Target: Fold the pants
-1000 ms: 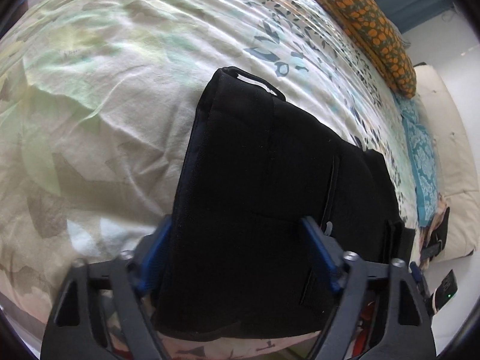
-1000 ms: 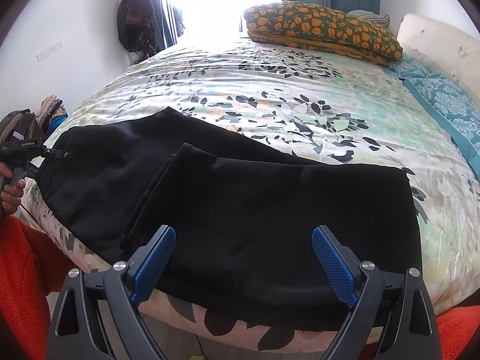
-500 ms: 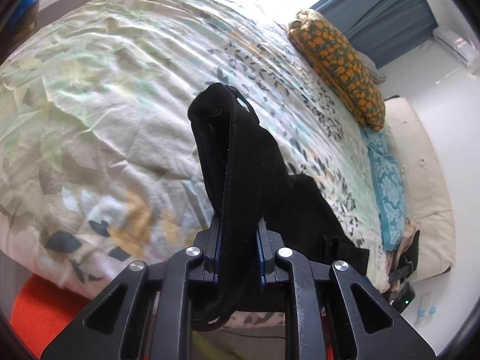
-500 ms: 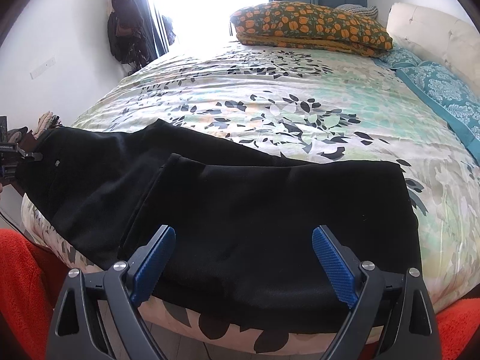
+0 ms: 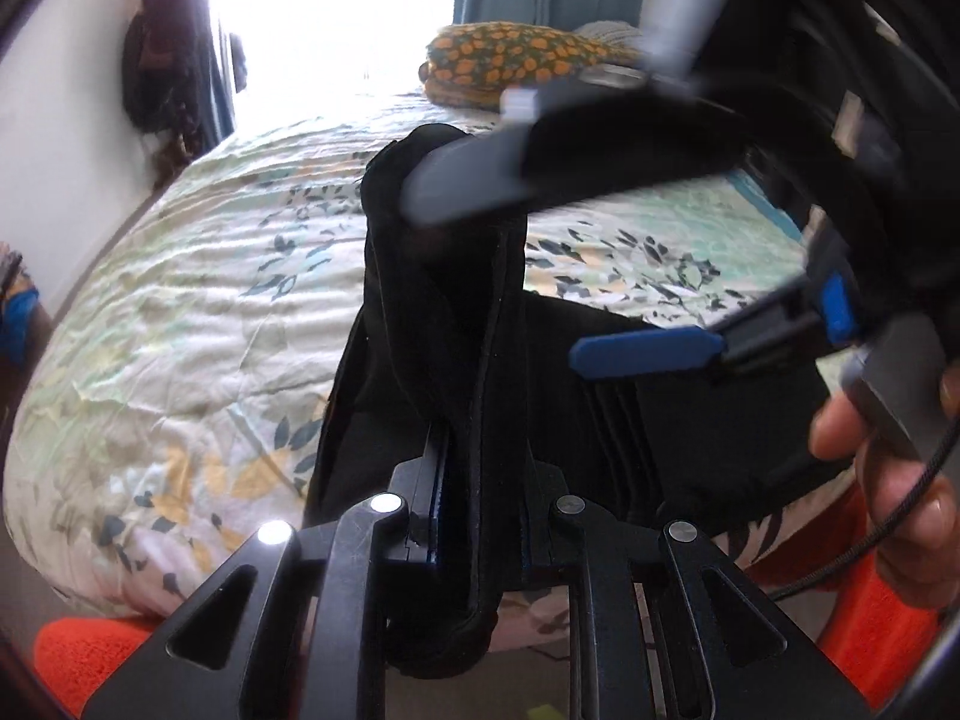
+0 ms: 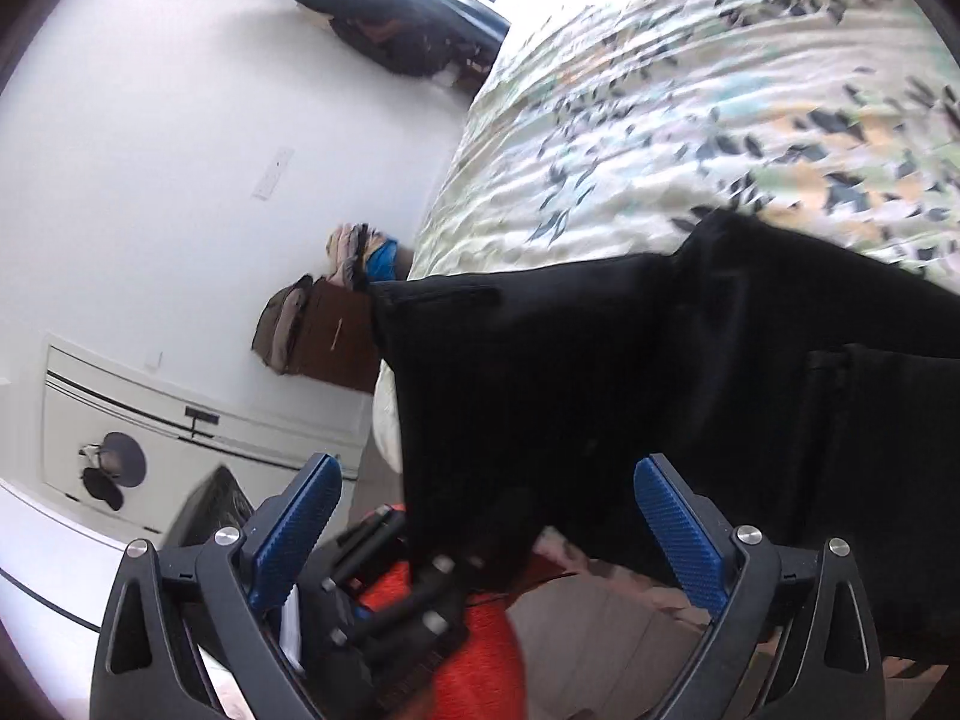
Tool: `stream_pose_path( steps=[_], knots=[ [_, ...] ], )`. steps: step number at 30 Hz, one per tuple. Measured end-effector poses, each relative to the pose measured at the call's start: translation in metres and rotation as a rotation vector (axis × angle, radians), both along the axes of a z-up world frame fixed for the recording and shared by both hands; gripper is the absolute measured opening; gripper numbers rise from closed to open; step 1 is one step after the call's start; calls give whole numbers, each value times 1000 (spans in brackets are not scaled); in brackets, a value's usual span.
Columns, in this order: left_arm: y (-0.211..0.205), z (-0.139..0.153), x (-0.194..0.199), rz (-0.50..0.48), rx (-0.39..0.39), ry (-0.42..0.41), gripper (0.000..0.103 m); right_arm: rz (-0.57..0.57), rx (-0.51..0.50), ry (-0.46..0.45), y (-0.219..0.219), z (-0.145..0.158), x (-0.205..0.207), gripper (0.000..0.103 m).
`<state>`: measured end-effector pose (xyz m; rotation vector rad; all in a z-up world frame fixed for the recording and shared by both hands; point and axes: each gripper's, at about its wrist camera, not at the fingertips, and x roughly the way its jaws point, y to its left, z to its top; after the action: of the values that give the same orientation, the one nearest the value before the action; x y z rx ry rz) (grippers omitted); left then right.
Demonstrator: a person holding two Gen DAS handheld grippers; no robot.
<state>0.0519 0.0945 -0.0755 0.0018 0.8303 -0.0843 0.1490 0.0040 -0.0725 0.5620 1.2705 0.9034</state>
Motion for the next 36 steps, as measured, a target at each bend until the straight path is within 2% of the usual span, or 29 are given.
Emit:
stream_pose_path(
  steps=[3,4,5,6,7,8,9,11,13,17,19,21,25,28,31,34,36],
  knots=[
    [-22,-7,-8,-45,125,-48,16,78,-121,44,38,-13,15,98],
    [-30,-9,-11,-68,173,-62,17,102,-175,51,46,-20,17,95],
    [-38,-14,-14,-87,232,-68,20,121,-219,63,51,-27,18,77],
    [-45,-18,-17,-102,279,-68,23,132,-262,56,52,-33,19,65],
    [-49,-20,-21,-130,289,-65,29,131,-315,26,50,-37,18,34],
    [-52,-17,-29,-173,269,-69,34,115,-319,15,42,-41,20,28],
    [-55,-12,-37,-214,242,-78,36,97,-287,37,33,-46,21,26],
    [-57,3,-54,-276,186,-95,48,53,-246,59,8,-52,25,25],
    [-49,21,-66,-305,77,-100,57,32,-199,72,-15,-50,30,25],
    [-15,47,-75,-302,-190,-75,57,5,-106,99,-61,-29,40,25],
    [0,53,-74,-273,-261,-75,57,-5,-86,100,-88,-15,50,25],
    [12,53,-70,-240,-287,-74,57,11,-96,99,-114,-5,58,25],
    [29,37,-57,-181,-338,-26,57,66,-234,97,-166,-1,69,25],
    [28,24,-52,-171,-356,15,57,33,-321,168,-213,-27,73,26],
    [17,14,-55,-173,-326,52,57,-45,-370,241,-254,-66,73,29],
    [6,9,-53,-173,-302,74,57,-124,-338,282,-277,-100,68,33],
    [9,6,-57,-173,-292,76,57,-173,-296,291,-288,-111,64,40]
  ],
)
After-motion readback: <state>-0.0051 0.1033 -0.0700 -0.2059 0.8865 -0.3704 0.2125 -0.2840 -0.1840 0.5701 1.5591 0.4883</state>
